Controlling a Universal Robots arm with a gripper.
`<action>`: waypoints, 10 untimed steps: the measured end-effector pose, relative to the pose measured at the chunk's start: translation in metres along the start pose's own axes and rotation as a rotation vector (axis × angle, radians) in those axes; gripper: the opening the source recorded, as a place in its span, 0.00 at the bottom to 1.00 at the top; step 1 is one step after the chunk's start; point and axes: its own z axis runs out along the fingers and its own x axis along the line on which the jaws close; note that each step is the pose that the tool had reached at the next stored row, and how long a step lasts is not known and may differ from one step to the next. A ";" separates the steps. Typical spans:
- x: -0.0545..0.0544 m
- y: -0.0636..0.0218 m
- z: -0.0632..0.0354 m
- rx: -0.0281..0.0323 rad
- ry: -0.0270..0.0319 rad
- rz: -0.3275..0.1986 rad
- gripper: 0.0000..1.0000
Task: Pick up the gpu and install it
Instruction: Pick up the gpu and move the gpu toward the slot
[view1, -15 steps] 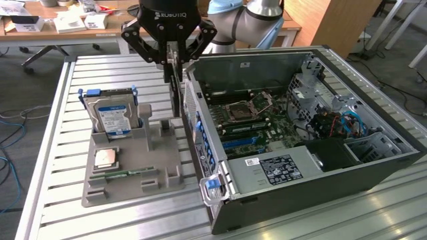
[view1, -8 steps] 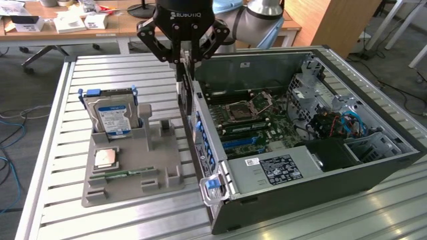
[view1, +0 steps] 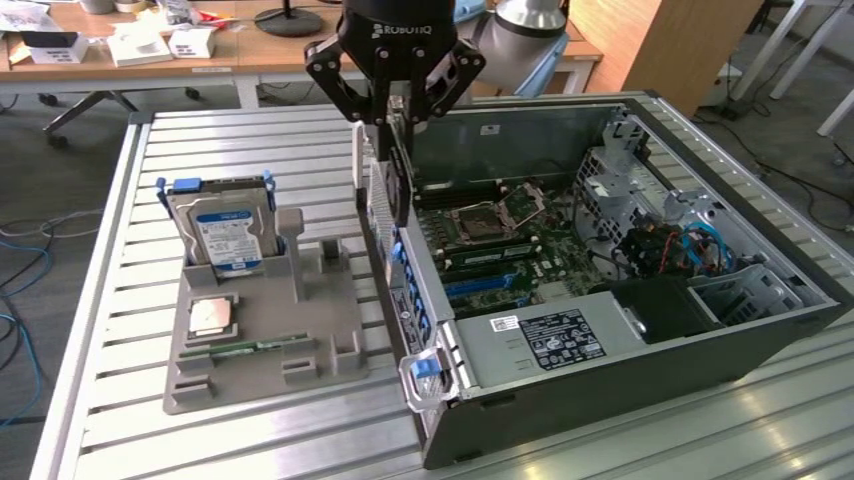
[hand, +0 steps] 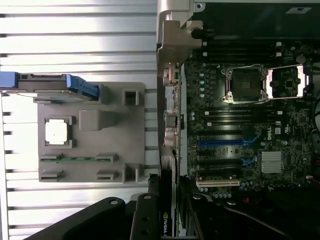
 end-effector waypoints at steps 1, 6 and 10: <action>-0.003 0.0001 0.0001 0.0000 0.0000 0.000 0.26; -0.019 0.0009 0.0005 0.0000 0.0000 0.000 0.26; -0.036 0.0017 0.0009 0.0000 0.0000 0.000 0.26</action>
